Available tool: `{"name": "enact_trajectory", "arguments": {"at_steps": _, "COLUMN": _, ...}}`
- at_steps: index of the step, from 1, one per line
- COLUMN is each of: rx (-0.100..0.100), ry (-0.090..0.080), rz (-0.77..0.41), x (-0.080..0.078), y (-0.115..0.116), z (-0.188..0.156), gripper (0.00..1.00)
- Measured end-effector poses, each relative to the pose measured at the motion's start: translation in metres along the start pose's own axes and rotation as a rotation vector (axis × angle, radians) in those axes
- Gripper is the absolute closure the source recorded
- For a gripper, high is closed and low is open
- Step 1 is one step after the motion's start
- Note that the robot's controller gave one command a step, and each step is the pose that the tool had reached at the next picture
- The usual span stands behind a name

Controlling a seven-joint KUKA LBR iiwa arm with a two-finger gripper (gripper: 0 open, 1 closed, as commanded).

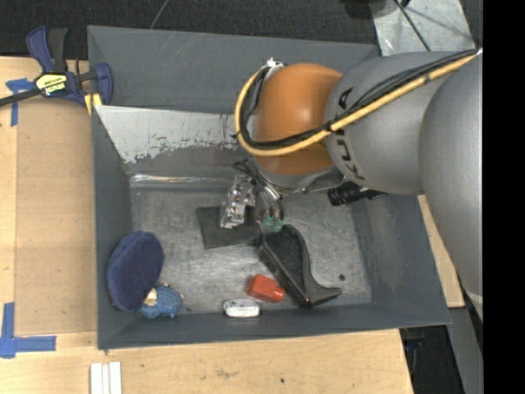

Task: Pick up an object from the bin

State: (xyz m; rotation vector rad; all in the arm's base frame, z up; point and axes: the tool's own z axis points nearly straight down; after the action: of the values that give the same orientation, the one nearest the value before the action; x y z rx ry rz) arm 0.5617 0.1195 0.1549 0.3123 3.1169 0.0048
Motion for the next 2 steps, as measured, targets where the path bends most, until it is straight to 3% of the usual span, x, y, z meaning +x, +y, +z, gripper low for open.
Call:
{"name": "enact_trajectory", "arguments": {"at_steps": 1, "rx": 0.003, "ry": 0.006, "rz": 0.001, "x": 0.001, "y": -0.001, "z": 0.004, "gripper": 0.0}}
{"name": "enact_trajectory", "arguments": {"at_steps": 2, "rx": 0.001, "ry": 0.004, "rz": 0.041, "x": -0.039, "y": -0.027, "z": 0.082, "gripper": 0.0}}
